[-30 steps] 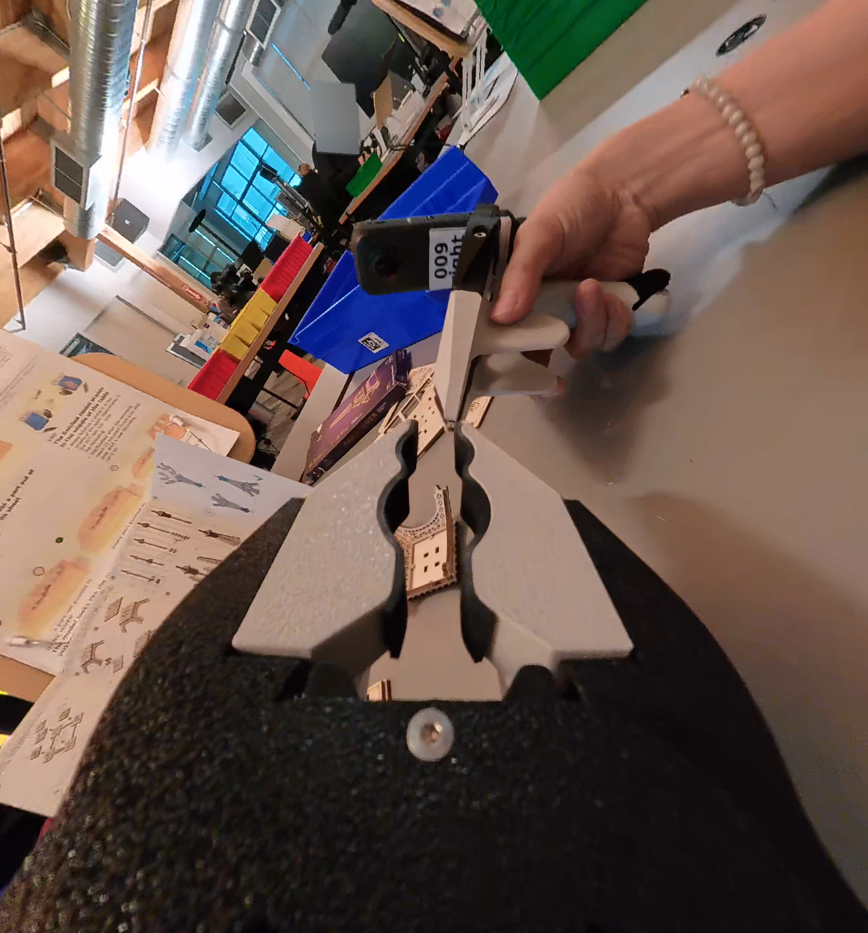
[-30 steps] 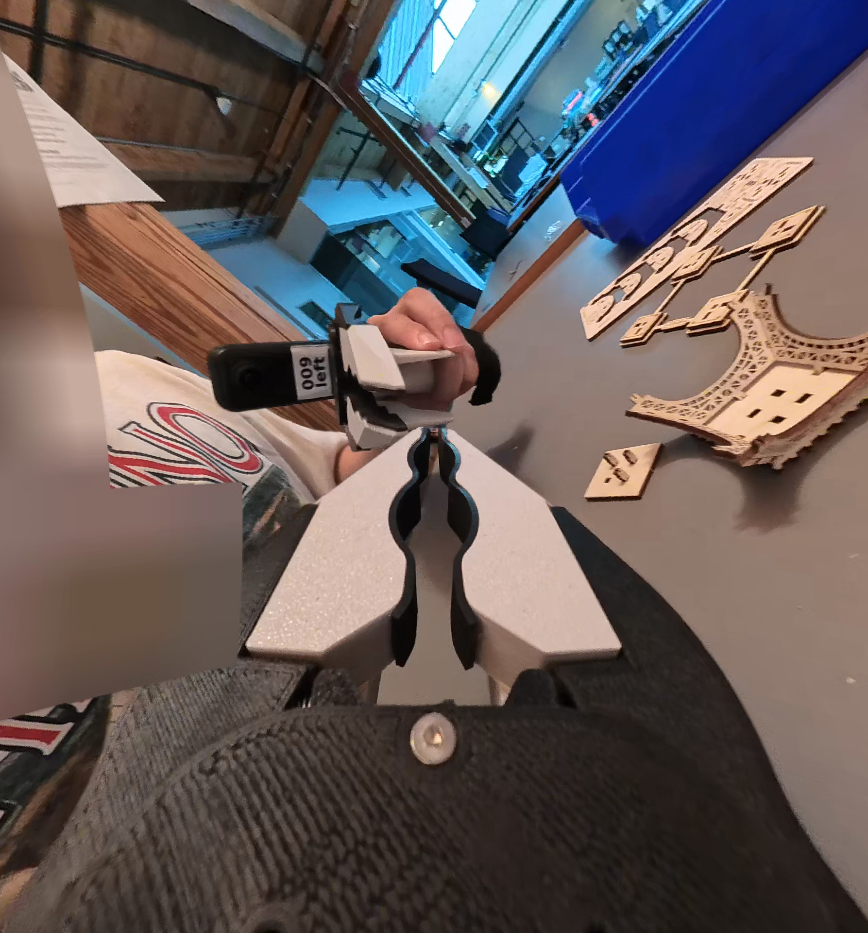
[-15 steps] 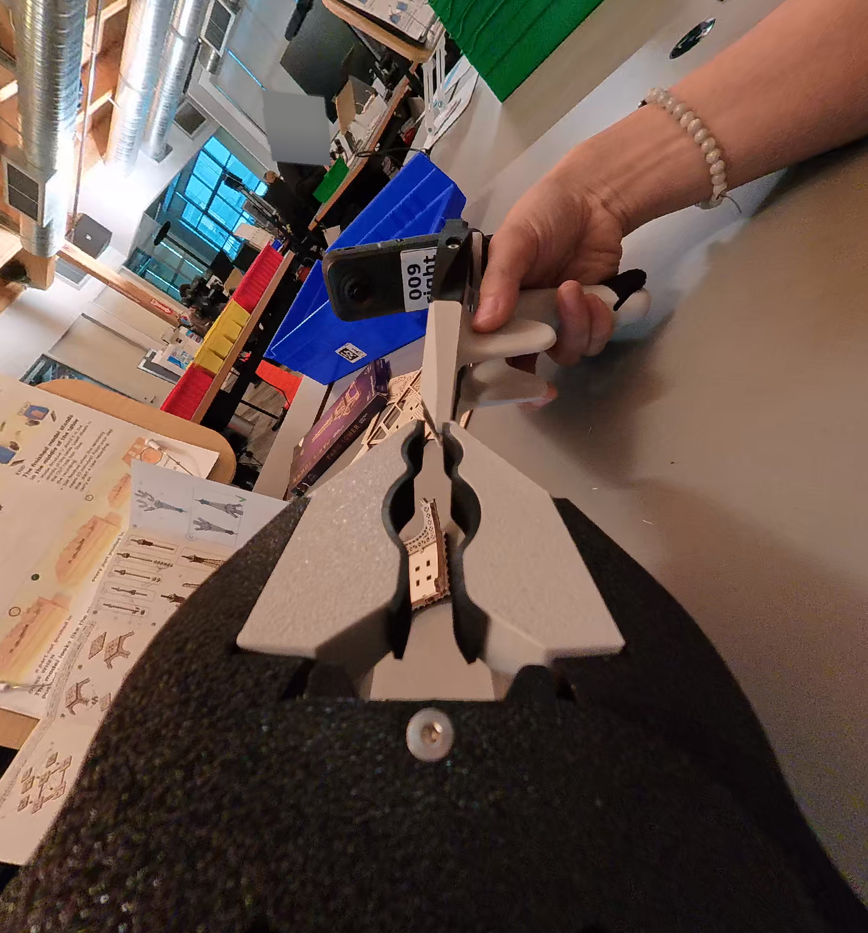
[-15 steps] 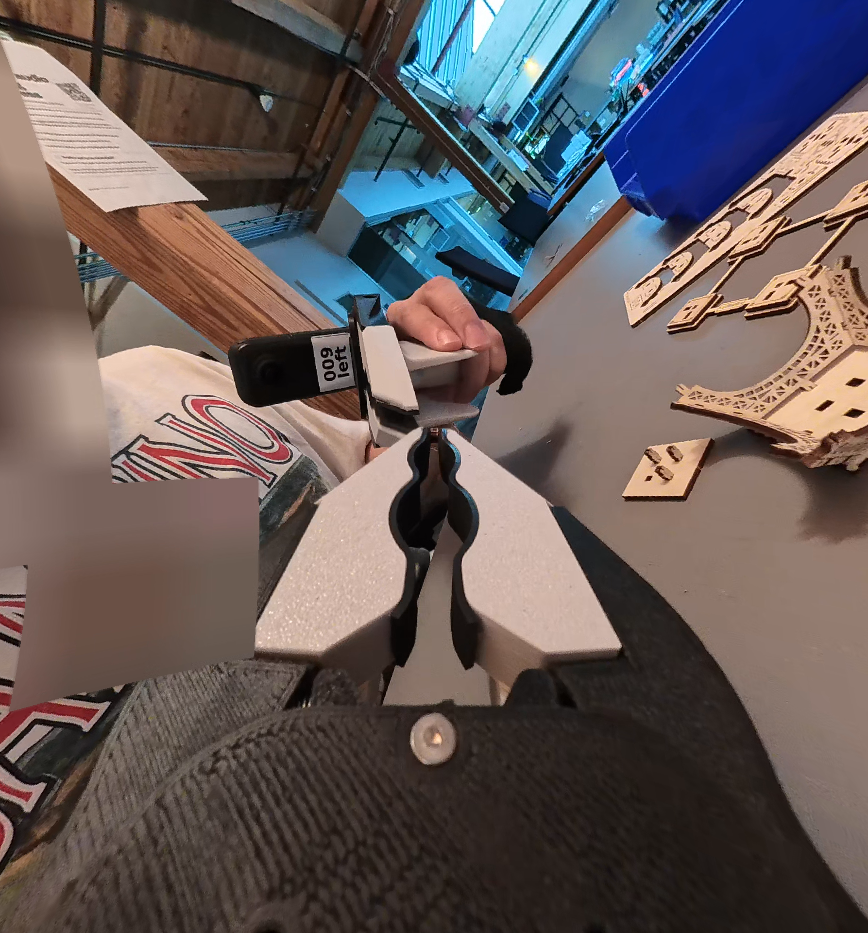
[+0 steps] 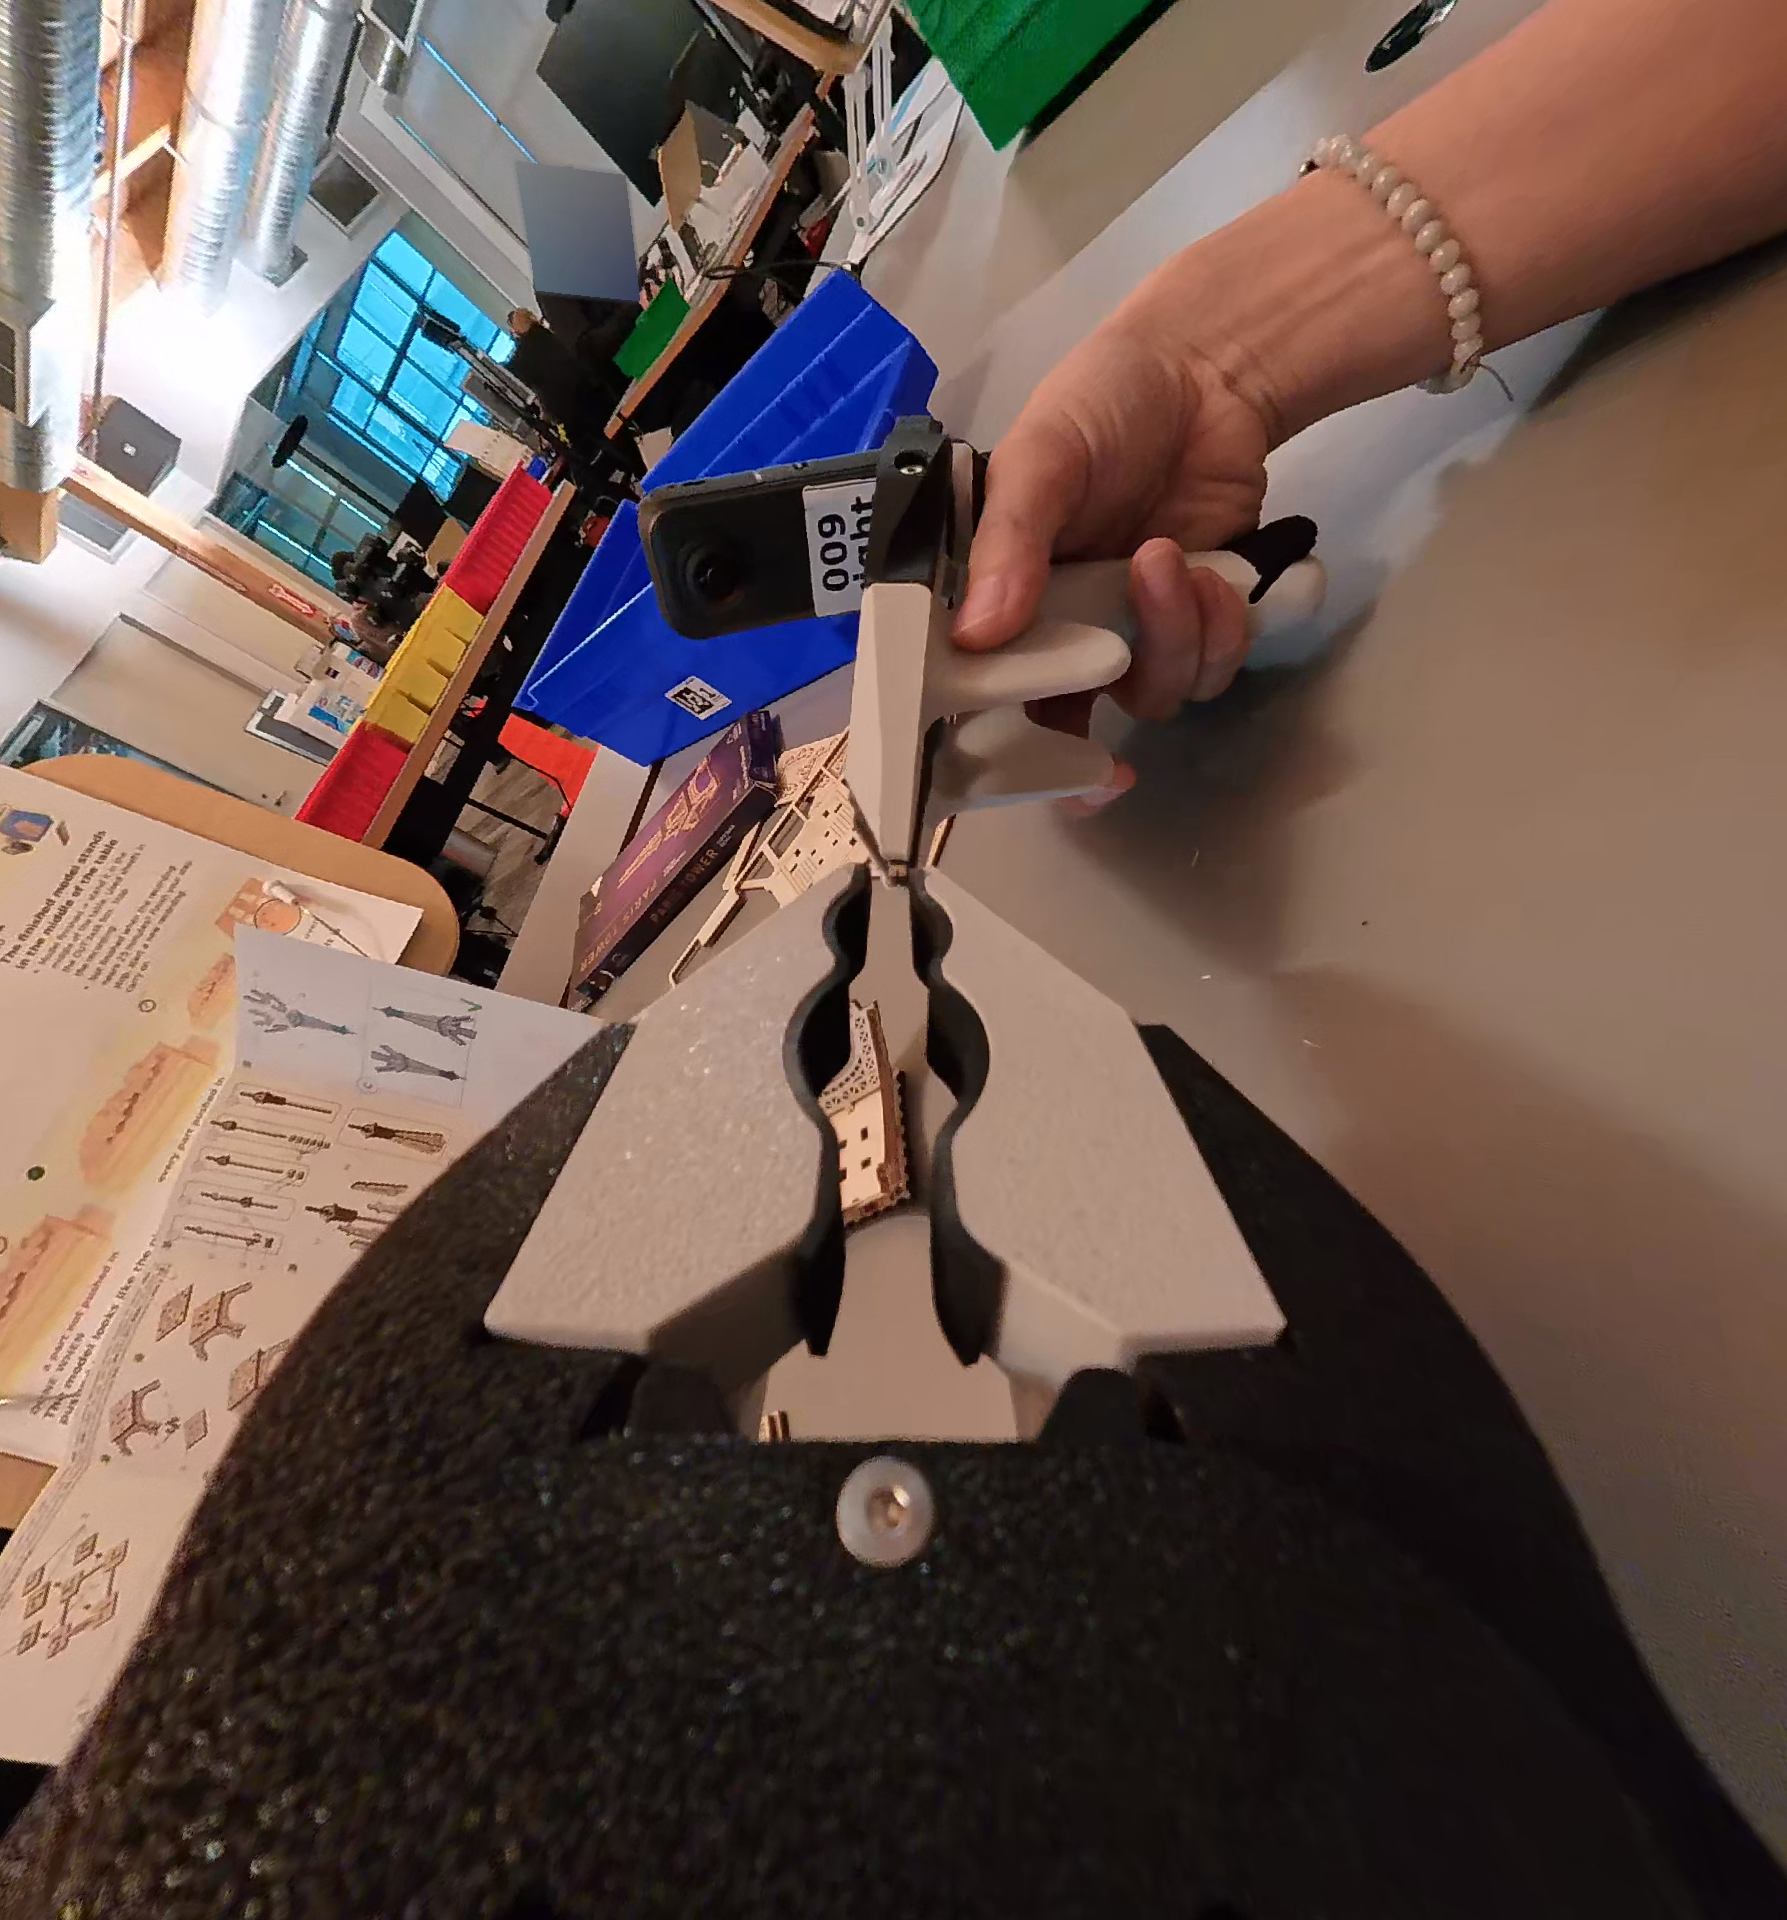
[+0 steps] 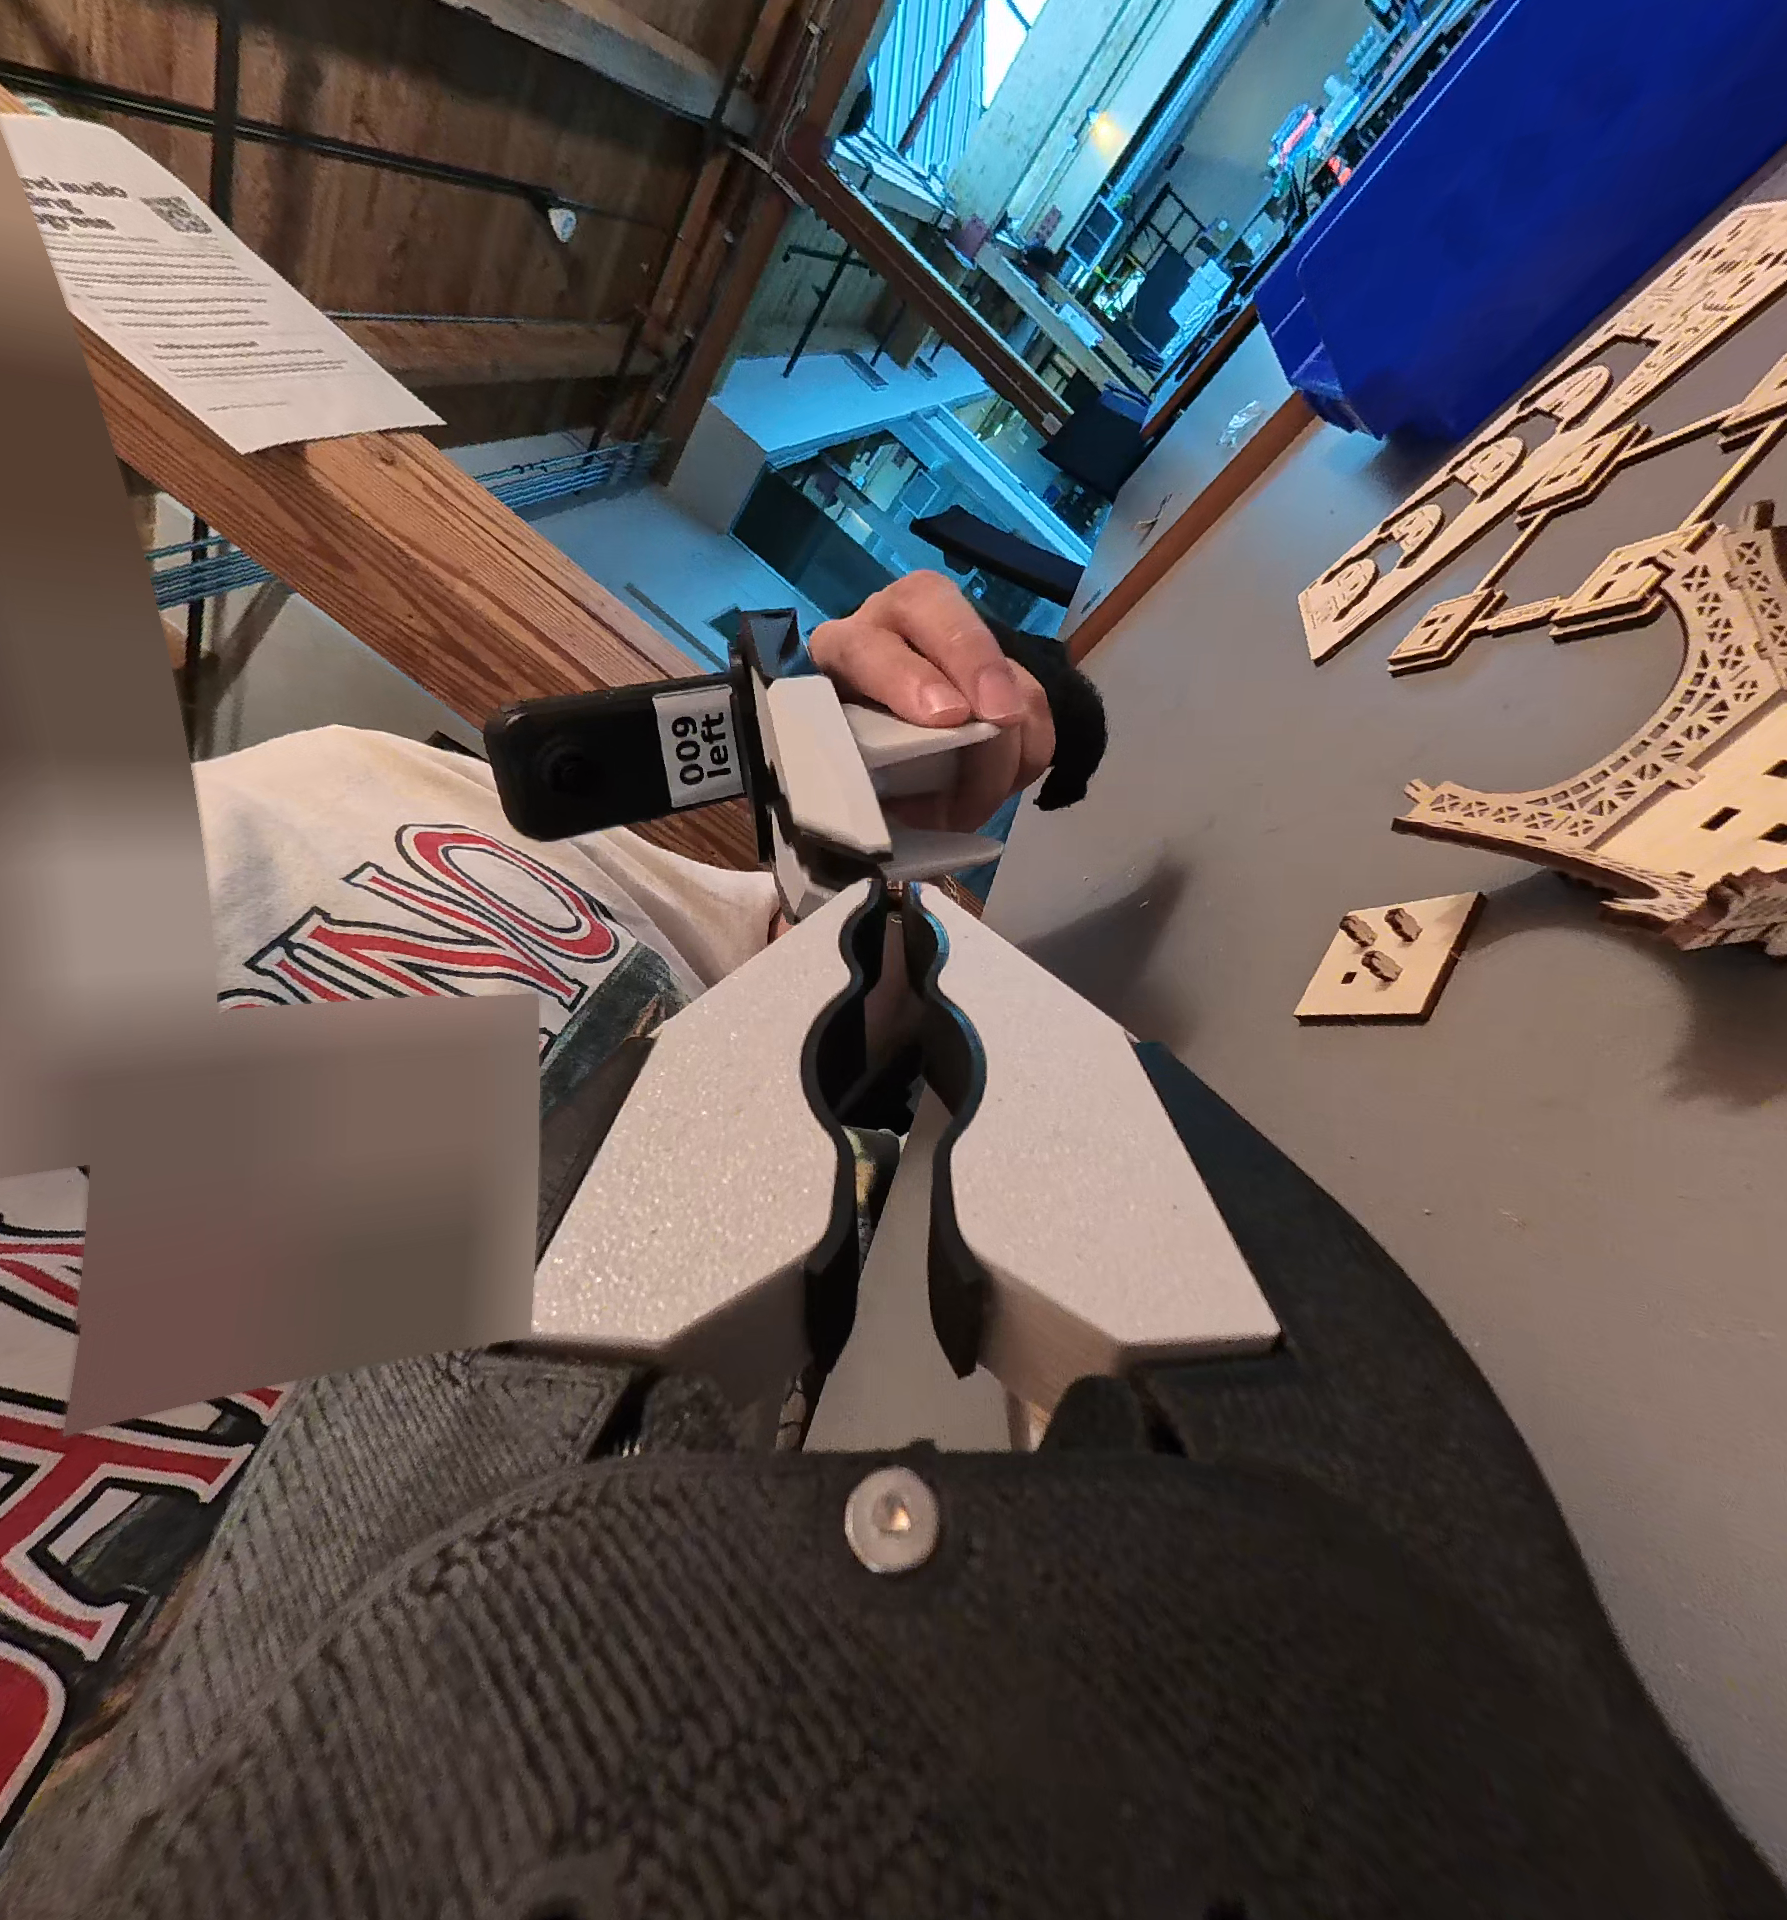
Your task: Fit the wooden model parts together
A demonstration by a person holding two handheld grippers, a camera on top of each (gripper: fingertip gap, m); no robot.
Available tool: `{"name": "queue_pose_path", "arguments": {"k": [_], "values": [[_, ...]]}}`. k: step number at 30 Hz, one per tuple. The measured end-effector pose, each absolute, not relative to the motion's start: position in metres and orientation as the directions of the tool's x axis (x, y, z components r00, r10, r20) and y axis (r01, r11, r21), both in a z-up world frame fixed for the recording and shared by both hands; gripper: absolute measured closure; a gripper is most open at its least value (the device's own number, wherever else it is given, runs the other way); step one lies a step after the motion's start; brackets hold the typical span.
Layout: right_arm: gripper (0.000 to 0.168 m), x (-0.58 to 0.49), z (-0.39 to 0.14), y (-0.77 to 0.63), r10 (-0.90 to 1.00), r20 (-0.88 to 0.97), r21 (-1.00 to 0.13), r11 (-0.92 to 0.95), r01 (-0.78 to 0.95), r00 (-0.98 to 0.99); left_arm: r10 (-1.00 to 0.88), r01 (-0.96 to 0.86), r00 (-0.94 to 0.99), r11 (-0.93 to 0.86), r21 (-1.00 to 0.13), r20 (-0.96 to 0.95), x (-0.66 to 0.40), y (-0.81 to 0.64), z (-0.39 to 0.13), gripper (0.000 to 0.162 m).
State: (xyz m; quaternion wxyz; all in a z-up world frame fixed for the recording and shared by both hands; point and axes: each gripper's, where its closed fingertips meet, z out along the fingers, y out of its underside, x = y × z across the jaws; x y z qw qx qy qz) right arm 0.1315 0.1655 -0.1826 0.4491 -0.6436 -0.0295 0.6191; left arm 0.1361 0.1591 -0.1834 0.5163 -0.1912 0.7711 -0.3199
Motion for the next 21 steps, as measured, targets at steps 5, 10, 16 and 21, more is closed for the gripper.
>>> {"name": "queue_pose_path", "arguments": {"k": [5,10,16,21], "values": [[0.168,0.131,-0.181,0.164,0.600,-0.769,-0.613,-0.596,-0.519,0.219,-0.613,0.032,-0.406,0.731,-0.681,-0.678,0.137,0.157,-0.185,0.157],[0.168,0.129,-0.181,0.162,0.602,-0.770,-0.612,-0.605,-0.509,0.210,-0.607,0.035,-0.397,0.739,-0.672,-0.688,0.138,0.157,-0.185,0.162],[0.167,0.129,-0.185,0.164,0.604,-0.754,-0.641,-0.594,-0.486,0.257,-0.609,0.000,-0.423,0.741,-0.672,-0.671,0.135,0.159,-0.189,0.162],[0.151,0.157,-0.209,0.185,0.508,-0.631,-0.772,-0.489,-0.406,0.587,-0.627,-0.173,-0.503,0.747,-0.642,-0.594,0.131,0.185,-0.205,0.162]]}}
